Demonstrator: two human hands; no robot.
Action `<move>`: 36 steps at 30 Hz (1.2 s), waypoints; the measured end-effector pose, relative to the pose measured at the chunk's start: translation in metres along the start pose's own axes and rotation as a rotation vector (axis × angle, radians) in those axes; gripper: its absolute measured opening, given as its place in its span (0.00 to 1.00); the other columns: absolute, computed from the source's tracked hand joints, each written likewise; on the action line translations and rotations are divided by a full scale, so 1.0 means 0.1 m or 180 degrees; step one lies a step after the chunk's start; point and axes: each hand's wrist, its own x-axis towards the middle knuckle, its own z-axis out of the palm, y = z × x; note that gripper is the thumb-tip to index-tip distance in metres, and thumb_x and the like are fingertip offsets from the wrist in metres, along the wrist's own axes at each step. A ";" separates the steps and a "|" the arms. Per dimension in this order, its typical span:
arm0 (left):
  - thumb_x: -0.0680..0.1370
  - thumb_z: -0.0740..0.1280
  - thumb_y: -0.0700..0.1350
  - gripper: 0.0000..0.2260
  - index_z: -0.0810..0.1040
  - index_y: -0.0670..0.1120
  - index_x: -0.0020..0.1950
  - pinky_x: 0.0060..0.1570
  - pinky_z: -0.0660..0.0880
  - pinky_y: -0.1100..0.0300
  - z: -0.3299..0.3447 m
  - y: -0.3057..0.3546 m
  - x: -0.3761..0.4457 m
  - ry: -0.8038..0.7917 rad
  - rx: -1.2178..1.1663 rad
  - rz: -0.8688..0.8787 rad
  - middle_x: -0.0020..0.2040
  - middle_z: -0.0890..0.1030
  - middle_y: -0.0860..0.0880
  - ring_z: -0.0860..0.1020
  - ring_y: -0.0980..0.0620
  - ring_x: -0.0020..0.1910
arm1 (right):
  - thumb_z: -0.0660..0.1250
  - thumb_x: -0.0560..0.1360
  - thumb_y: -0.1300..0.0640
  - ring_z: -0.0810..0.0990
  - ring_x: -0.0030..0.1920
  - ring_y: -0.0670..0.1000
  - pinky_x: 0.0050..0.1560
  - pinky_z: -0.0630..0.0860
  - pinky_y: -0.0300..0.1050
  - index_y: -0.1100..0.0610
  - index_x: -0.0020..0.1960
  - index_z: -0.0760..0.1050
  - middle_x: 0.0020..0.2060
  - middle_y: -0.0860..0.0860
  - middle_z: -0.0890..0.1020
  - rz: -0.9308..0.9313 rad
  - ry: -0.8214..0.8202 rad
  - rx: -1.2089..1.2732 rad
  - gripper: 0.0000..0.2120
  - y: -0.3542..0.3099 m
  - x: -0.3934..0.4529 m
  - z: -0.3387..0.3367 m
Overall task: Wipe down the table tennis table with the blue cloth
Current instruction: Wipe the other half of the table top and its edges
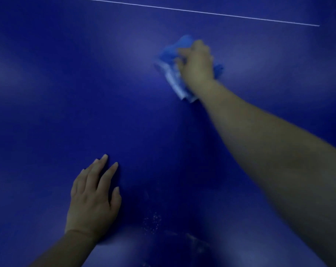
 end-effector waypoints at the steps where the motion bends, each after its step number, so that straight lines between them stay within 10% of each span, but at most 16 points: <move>1: 0.76 0.54 0.51 0.25 0.72 0.43 0.70 0.72 0.59 0.41 -0.01 0.01 0.00 0.0012 -0.0004 0.0006 0.74 0.66 0.45 0.65 0.42 0.73 | 0.61 0.77 0.49 0.72 0.58 0.60 0.57 0.68 0.51 0.48 0.63 0.77 0.58 0.57 0.75 -0.0445 -0.0233 0.0124 0.16 -0.24 -0.21 0.07; 7: 0.76 0.55 0.51 0.25 0.72 0.42 0.70 0.72 0.59 0.40 -0.02 0.02 -0.01 0.0056 -0.0081 -0.0009 0.74 0.66 0.44 0.65 0.41 0.72 | 0.70 0.72 0.58 0.74 0.40 0.59 0.40 0.68 0.49 0.55 0.56 0.82 0.41 0.58 0.77 -0.1771 -0.1044 0.0916 0.13 -0.32 -1.79 -0.30; 15: 0.76 0.55 0.50 0.25 0.72 0.42 0.70 0.71 0.60 0.39 -0.04 0.04 -0.02 0.0092 -0.0157 0.0002 0.74 0.67 0.43 0.65 0.40 0.72 | 0.66 0.77 0.54 0.74 0.50 0.60 0.51 0.71 0.54 0.51 0.63 0.78 0.49 0.58 0.75 -0.0134 -0.0153 0.0302 0.15 0.21 -1.17 -0.37; 23: 0.78 0.57 0.48 0.23 0.71 0.43 0.71 0.73 0.57 0.42 -0.03 0.00 -0.07 0.0210 -0.0404 0.0062 0.75 0.66 0.45 0.63 0.42 0.74 | 0.67 0.73 0.55 0.76 0.37 0.58 0.38 0.72 0.49 0.54 0.53 0.84 0.38 0.57 0.78 -0.2165 -0.1311 0.0866 0.11 -0.24 -2.96 -0.65; 30: 0.80 0.63 0.41 0.19 0.71 0.41 0.71 0.74 0.56 0.45 -0.04 -0.11 -0.41 0.0327 -0.0526 -0.0233 0.75 0.66 0.44 0.63 0.42 0.73 | 0.65 0.77 0.52 0.74 0.52 0.60 0.53 0.69 0.54 0.49 0.64 0.78 0.51 0.57 0.75 0.0071 -0.0064 0.0216 0.15 -0.30 -2.29 -0.45; 36: 0.78 0.57 0.47 0.23 0.69 0.42 0.73 0.71 0.60 0.42 0.06 -0.36 -1.29 0.0376 -0.0306 -0.0437 0.75 0.66 0.41 0.64 0.38 0.72 | 0.70 0.72 0.56 0.74 0.38 0.59 0.39 0.71 0.51 0.52 0.55 0.83 0.40 0.57 0.77 -0.1894 -0.1223 0.0894 0.12 -0.90 -3.69 -0.58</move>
